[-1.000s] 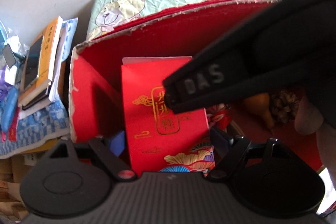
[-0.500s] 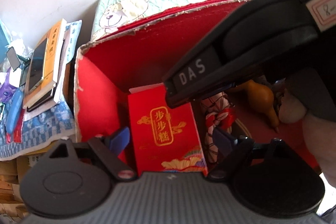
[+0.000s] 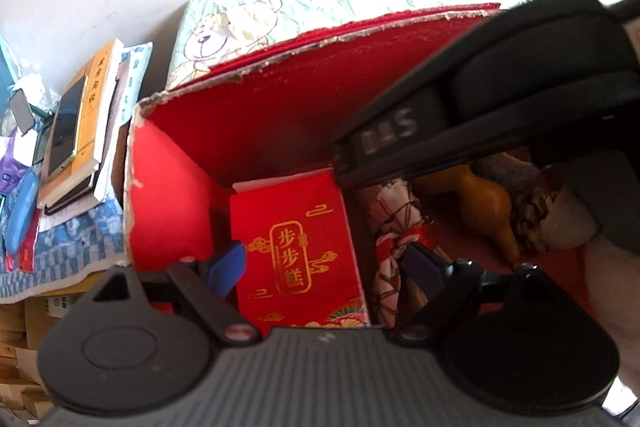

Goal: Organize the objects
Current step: 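Lower the red gift box into the red box and open the right gripper, then withdraw the open right gripper up out of the red box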

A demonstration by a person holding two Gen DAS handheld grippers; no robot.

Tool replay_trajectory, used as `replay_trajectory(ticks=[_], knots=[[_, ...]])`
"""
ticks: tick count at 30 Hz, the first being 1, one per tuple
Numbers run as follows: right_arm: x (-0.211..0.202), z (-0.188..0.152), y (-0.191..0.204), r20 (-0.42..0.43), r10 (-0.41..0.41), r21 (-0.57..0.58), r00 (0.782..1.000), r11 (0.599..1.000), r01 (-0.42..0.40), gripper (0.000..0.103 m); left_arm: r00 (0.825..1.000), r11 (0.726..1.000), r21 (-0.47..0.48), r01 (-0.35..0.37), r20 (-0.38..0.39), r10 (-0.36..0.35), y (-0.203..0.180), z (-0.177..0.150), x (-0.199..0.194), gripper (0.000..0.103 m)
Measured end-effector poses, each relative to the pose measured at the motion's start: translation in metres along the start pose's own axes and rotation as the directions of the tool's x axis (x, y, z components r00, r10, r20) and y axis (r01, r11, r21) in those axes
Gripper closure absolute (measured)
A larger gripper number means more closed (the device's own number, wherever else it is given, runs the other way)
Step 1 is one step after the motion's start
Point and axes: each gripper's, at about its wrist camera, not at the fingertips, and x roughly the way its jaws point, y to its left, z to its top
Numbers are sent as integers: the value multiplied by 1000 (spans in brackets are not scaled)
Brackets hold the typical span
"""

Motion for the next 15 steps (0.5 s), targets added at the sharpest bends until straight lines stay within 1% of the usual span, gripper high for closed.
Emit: replay_trajectory(ticks=[7,11,15], knots=[[-21,-8,-12,51,-59,24,997,998,58,63,1000,1000,-17,-1,5,1,-8,-1,-4,14],[-32,-14,-14,83,-127,22,988,992,126,63,1000,1000,-18,-23,17,23,-14,-2,-8,14],[-42,-23,-13,108,-158,1,981,987,159,63,999,999,-18,-41,33,41,-17,0,-10,10]])
